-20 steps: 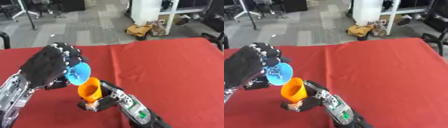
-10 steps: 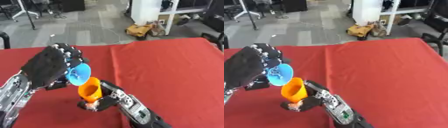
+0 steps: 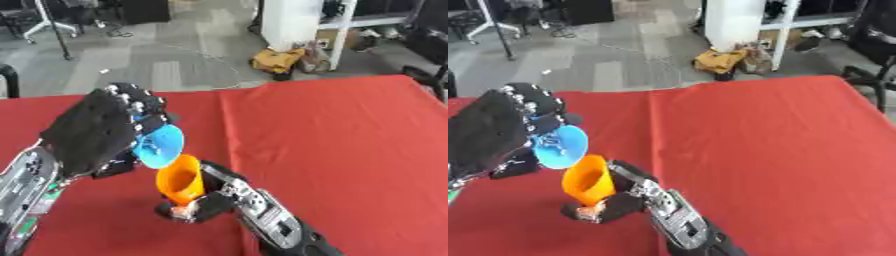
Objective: Pour the contents of one cup into another cup.
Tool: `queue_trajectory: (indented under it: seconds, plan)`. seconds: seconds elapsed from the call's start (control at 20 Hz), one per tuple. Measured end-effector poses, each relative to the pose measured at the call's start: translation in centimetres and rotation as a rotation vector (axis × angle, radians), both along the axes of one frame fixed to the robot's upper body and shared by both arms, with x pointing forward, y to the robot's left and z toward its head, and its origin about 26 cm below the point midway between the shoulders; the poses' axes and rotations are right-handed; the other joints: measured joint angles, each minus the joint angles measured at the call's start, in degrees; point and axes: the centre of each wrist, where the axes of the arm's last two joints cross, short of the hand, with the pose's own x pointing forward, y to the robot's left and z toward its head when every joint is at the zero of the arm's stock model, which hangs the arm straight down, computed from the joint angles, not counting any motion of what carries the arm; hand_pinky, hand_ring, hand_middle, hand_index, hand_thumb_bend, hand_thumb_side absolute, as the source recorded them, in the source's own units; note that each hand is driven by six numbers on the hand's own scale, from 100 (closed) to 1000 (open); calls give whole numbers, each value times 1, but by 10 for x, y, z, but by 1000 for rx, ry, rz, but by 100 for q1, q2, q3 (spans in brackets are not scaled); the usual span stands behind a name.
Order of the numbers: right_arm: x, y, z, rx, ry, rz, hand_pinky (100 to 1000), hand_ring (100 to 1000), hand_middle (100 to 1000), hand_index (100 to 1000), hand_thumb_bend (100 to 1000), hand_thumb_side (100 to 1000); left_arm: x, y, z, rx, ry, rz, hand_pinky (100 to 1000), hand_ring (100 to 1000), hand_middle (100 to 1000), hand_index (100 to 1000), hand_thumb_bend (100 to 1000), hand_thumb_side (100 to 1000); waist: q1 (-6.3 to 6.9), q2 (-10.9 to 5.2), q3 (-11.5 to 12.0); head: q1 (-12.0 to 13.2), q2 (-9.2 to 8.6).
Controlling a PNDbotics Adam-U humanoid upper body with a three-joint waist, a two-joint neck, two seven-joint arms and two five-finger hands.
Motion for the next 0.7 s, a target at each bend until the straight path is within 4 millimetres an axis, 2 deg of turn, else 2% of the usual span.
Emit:
queue_trajectory:
  seconds: [0.7]
  plan:
    - [0, 0, -1, -2, 2, 1, 687, 392, 355, 445, 384, 100, -3, 0, 4, 86, -46, 60, 345, 427, 421, 675, 536, 100, 8, 0, -3, -1, 0]
